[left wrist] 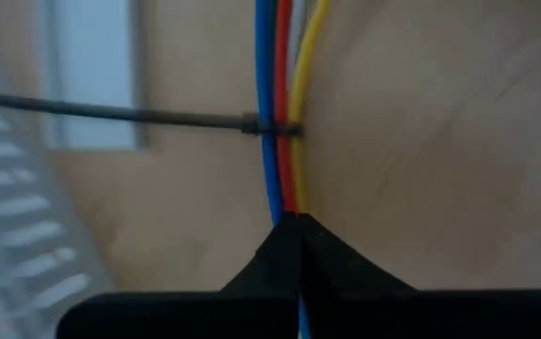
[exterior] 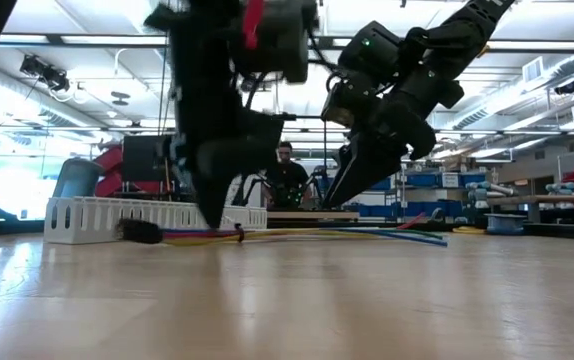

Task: Ziptie cables
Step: Put the ziptied cable wires into the white cable duct

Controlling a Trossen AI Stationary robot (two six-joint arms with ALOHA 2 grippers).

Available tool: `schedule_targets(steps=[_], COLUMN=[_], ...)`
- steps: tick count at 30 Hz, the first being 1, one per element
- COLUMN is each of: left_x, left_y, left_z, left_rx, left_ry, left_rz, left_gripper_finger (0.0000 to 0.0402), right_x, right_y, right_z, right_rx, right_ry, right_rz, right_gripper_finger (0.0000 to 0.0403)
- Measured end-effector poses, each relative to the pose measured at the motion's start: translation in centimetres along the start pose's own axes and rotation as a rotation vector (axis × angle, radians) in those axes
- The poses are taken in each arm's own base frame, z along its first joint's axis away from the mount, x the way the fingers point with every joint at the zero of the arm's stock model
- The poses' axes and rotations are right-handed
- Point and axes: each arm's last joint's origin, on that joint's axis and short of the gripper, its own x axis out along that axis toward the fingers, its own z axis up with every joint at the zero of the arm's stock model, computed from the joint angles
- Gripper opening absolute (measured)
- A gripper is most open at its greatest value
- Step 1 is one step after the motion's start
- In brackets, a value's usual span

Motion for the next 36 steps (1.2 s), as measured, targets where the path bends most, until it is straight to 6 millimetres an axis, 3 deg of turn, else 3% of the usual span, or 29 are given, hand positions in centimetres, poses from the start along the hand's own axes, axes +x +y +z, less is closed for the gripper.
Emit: schedule_targets(steps=[3, 9, 17, 31, 36], left_x=[-1.1, -1.4, -1.2, -1.2, 0.0], left_y=[0.4, 0.2, 0.0, 0.1, 0.6], left_z=[0.4, 0.5, 0.7, 0.8, 0.2], left_rx=[0.011, 0.007, -0.149, -0.169, -0.206], left_ry=[-0.007, -0.017, -0.049, -0.013, 0.02], left_rz=[0.059, 0.052, 0.02, -0.008, 0.013], left_gripper_finger=[0.0002, 0.0005, 0.0038, 0.0179, 0.0207], right_x=[0.1, 0.1, 0.1, 0.1, 0.1], right_y=[0.3, 0.3, 0.2, 0.3, 0.5], right_z=[0.1, 0.2, 0.3, 0.2, 0.2], right_rx=[-0.009, -0.034, -0.036, -0.031, -0.03], right_ry=[-0.003, -0.013, -0.018, -0.008, -0.002], right_rz=[0.008, -0.02, -0.024, -0.021, -0.023], right_gripper_finger=[0.016, 0.016, 0.016, 0.016, 0.016])
